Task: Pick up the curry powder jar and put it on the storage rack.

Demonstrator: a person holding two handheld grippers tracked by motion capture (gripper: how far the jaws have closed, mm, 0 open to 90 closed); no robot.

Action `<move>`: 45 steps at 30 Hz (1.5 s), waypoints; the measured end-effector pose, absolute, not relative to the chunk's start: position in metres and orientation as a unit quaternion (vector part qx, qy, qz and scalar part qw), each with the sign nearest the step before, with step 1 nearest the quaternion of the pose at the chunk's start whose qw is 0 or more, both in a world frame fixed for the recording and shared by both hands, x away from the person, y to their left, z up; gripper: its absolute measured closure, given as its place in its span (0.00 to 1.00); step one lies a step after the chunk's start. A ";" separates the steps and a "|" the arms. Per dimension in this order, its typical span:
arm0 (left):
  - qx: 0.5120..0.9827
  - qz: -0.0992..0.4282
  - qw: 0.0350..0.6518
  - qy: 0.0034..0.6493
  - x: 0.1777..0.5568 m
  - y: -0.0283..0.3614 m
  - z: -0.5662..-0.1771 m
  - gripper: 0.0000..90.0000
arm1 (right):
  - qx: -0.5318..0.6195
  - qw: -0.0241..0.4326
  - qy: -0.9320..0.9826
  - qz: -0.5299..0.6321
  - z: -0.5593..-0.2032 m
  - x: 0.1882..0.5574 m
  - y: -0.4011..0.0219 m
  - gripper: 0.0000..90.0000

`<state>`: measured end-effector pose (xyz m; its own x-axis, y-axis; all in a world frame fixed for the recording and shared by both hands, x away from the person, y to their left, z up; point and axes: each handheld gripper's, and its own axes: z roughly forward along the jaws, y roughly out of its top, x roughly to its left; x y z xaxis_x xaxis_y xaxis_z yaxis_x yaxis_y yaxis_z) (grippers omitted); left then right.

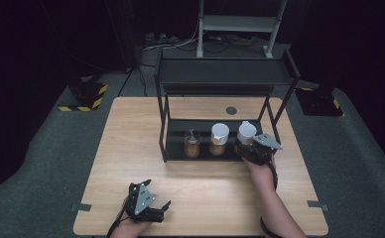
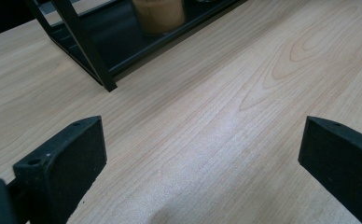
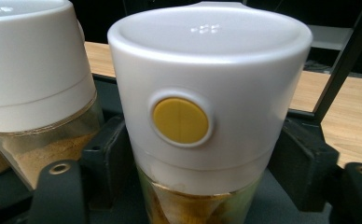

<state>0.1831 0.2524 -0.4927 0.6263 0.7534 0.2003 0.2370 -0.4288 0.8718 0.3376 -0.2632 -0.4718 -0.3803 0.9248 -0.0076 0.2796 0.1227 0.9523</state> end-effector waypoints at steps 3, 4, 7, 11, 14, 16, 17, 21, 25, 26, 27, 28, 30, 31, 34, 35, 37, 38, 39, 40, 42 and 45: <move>0.791 0.298 0.433 0.313 0.183 0.252 -0.493 0.01 | 0.451 0.329 0.670 0.489 -0.472 0.337 -0.263 0.26; 0.791 0.298 0.433 0.313 0.183 0.252 -0.493 0.01 | 0.451 0.330 0.670 0.489 -0.472 0.337 -0.263 0.25; 0.791 0.298 0.433 0.313 0.183 0.252 -0.493 0.01 | 0.455 0.329 0.668 0.488 -0.471 0.337 -0.263 0.22; 0.791 0.298 0.433 0.312 0.183 0.252 -0.493 0.01 | 0.455 0.327 0.669 0.489 -0.471 0.336 -0.264 0.21; 0.792 0.298 0.432 0.312 0.183 0.252 -0.493 0.01 | 0.454 0.328 0.669 0.488 -0.470 0.335 -0.264 0.21; 0.792 0.299 0.432 0.312 0.183 0.252 -0.493 0.01 | 0.455 0.328 0.668 0.489 -0.470 0.333 -0.265 0.21; 0.792 0.299 0.432 0.312 0.183 0.252 -0.493 0.01 | 0.455 0.328 0.666 0.492 -0.470 0.332 -0.266 0.21; 0.792 0.299 0.431 0.311 0.183 0.252 -0.493 0.01 | 0.451 0.328 0.667 0.494 -0.469 0.328 -0.267 0.20; 0.793 0.298 0.431 0.312 0.183 0.251 -0.492 0.01 | 0.448 0.329 0.665 0.498 -0.467 0.324 -0.268 0.19; 0.793 0.298 0.431 0.311 0.183 0.251 -0.492 0.01 | 0.447 0.331 0.665 0.498 -0.466 0.322 -0.268 0.17; 0.794 0.299 0.430 0.311 0.183 0.251 -0.492 0.01 | 0.447 0.331 0.665 0.498 -0.466 0.322 -0.268 0.17; 0.794 0.299 0.430 0.311 0.183 0.251 -0.492 0.01 | 0.448 0.330 0.664 0.499 -0.465 0.320 -0.269 0.15; 0.793 0.298 0.430 0.312 0.183 0.251 -0.492 0.01 | 0.449 0.329 0.664 0.500 -0.465 0.318 -0.270 0.14; 0.793 0.298 0.430 0.312 0.184 0.251 -0.492 0.01 | 0.448 0.329 0.665 0.499 -0.464 0.316 -0.271 0.12; 0.793 0.298 0.429 0.313 0.184 0.251 -0.492 0.01 | 0.445 0.328 0.666 0.501 -0.463 0.311 -0.272 0.09; 0.793 0.298 0.429 0.313 0.184 0.251 -0.492 0.01 | 0.445 0.328 0.666 0.501 -0.463 0.311 -0.272 0.09; 0.793 0.298 0.429 0.314 0.184 0.251 -0.492 0.01 | 0.439 0.327 0.670 0.500 -0.460 0.305 -0.272 0.02; 0.793 0.298 0.428 0.315 0.184 0.250 -0.492 0.01 | 0.437 0.329 0.672 0.499 -0.460 0.303 -0.272 0.01; 0.792 0.298 0.429 0.316 0.184 0.250 -0.492 0.01 | 0.435 0.329 0.673 0.500 -0.459 0.300 -0.272 0.01; 0.792 0.298 0.428 0.317 0.184 0.250 -0.492 0.01 | 0.433 0.328 0.675 0.499 -0.459 0.298 -0.272 0.01; 0.792 0.297 0.428 0.318 0.184 0.250 -0.491 0.01 | 0.429 0.329 0.681 0.493 -0.457 0.293 -0.271 0.01; 0.793 0.296 0.427 0.319 0.184 0.250 -0.491 0.01 | 0.427 0.330 0.684 0.491 -0.456 0.288 -0.270 0.01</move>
<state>0.1845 0.2501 -0.4911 0.6209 0.7586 0.1976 0.2522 -0.4320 0.8659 0.2883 -0.2700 -0.4563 -0.4182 0.9078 -0.0315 0.2597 0.1527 0.9536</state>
